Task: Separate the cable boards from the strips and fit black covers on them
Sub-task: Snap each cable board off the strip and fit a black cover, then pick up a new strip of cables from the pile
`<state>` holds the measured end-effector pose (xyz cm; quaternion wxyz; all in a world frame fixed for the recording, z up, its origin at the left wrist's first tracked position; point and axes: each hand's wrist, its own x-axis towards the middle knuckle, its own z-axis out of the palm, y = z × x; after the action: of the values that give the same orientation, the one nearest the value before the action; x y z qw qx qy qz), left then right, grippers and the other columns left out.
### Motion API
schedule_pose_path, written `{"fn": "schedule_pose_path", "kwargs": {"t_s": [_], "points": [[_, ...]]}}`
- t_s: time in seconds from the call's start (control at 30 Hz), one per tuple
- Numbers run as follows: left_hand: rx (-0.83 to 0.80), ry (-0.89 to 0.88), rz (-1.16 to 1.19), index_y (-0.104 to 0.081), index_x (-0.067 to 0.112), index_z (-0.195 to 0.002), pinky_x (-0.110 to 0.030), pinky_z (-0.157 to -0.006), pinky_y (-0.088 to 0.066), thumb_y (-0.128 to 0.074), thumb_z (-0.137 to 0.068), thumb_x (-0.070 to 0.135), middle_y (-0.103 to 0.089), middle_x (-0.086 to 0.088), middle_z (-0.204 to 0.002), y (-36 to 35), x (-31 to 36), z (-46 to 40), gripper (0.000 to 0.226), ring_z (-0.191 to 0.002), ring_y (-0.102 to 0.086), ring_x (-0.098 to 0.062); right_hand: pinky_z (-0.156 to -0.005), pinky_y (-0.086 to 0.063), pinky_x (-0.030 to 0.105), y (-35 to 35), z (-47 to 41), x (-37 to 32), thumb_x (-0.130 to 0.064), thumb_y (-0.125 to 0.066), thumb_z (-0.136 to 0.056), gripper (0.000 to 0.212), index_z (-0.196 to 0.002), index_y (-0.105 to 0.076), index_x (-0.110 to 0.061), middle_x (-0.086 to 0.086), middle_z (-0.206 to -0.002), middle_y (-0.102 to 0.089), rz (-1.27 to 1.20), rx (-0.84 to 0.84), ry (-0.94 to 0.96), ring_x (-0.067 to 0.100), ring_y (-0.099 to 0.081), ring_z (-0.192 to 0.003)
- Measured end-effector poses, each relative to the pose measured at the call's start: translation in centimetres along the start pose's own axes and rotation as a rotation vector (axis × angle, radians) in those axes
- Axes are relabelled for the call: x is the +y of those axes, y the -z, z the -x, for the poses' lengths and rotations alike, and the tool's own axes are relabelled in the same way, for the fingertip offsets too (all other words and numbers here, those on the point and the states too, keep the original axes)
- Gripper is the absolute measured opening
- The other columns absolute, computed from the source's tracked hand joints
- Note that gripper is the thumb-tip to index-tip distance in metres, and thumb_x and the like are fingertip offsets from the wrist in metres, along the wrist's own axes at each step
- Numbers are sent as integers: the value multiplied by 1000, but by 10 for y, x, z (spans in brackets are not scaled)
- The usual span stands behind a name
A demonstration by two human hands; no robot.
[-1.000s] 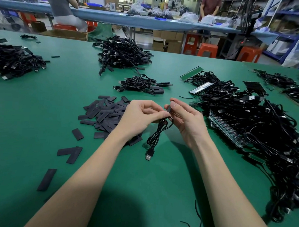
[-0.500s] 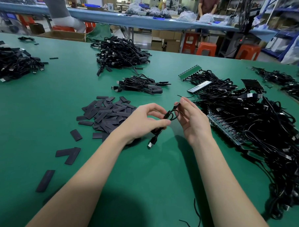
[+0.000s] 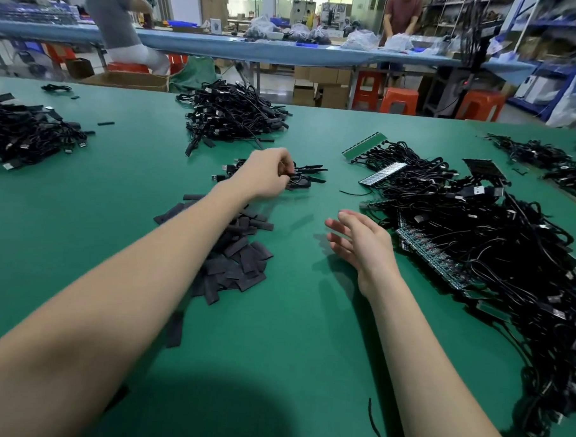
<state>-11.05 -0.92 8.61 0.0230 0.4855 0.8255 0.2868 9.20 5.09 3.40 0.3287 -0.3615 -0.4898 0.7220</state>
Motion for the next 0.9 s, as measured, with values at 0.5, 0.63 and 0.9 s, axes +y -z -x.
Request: {"fn": "schedule_pose_path", "kwargs": {"t_s": [0.5,0.63,0.9], "points": [[198,-39,-513,-77,21,-101,-39,-84,-41,-59,-93,4,-62,-9,-119,-1,-37,-71,26,-112,-53,-35,-91,-56,46,-11,-8,24,-21,-64,-87,9,-91,-71,-23,-10,-76,-77,393,46,163,12,-62,-70],[138,87,-366,-76,15,-103,-38,-82,-51,-56,-93,2,-68,-13,-115,-12,-37,-68,25,-102,-63,-37,-94,-55,48,-10,-9,24,-21,-64,-88,8,-90,-72,-22,-9,-76,-77,405,38,183,12,-65,-76],[98,69,-288,-56,17,-126,-37,-81,-43,-58,-96,25,-58,-9,-125,-21,-41,-64,32,-112,-55,-31,-92,-56,48,-9,-11,25,-25,-64,-88,9,-89,-73,-23,-11,-75,-76,443,35,186,11,-65,-75]]}}
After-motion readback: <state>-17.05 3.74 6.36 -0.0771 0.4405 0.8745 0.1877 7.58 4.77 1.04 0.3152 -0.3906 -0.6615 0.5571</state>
